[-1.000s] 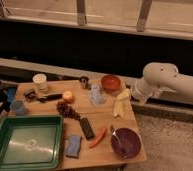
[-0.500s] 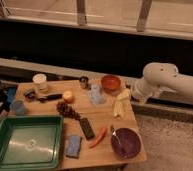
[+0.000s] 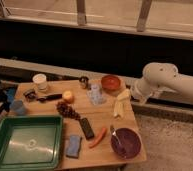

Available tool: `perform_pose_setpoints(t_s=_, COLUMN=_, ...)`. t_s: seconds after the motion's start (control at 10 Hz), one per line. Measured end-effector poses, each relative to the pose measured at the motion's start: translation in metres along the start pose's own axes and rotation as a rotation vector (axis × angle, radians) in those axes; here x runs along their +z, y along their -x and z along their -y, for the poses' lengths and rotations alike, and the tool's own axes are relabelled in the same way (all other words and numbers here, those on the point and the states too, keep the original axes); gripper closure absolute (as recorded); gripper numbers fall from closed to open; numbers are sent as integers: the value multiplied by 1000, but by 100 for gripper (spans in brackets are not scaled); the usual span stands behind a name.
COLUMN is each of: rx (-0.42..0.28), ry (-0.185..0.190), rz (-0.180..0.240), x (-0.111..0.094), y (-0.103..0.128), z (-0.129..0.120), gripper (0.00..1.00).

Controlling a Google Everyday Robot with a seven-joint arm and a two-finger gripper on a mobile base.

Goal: Place pepper in table surface

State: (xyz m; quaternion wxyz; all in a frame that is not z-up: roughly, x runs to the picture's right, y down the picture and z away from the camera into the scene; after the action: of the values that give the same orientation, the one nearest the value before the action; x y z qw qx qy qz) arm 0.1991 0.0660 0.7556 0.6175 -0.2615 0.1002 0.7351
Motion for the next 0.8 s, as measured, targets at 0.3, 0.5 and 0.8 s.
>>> perform_pose_setpoints(t_s=0.3, rx=-79, ry=-5, rz=-22, x=5, y=-2, z=-34, gripper=20)
perform_pose_setpoints(t_s=0.5, rx=-141, ry=4, rz=-58, x=20, y=-11, z=-69, gripper=20)
perform_pose_setpoints(t_s=0.8, rx=-189, ry=18, rz=-130, x=49, y=-29, z=-88, gripper=20)
